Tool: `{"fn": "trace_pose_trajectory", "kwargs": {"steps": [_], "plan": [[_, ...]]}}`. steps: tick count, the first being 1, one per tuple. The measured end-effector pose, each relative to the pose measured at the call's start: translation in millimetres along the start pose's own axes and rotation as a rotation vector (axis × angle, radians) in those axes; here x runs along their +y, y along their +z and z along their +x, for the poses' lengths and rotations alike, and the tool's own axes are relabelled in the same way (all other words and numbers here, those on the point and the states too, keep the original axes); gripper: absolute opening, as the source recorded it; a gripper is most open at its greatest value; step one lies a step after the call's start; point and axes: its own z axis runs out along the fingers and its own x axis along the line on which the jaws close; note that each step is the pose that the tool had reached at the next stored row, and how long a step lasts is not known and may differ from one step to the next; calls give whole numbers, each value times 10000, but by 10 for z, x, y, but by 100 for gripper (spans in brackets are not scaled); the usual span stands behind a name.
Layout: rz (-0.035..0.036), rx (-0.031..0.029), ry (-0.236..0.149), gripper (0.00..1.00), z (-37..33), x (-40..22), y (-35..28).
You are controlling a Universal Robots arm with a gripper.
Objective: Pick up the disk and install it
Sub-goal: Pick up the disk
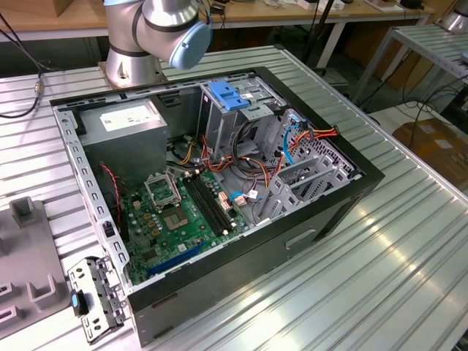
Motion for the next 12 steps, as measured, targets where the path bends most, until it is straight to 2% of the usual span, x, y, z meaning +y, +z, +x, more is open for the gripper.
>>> {"fn": "trace_pose_trajectory", "kwargs": {"steps": [1, 3, 8, 12], "plan": [[-20, 2, 0, 54, -1, 0, 13], [-103, 24, 3, 54, -3, -17, 26], [-103, 33, -41, 54, -3, -26, 52], [-92, 34, -360, 54, -3, -24, 78]]}}
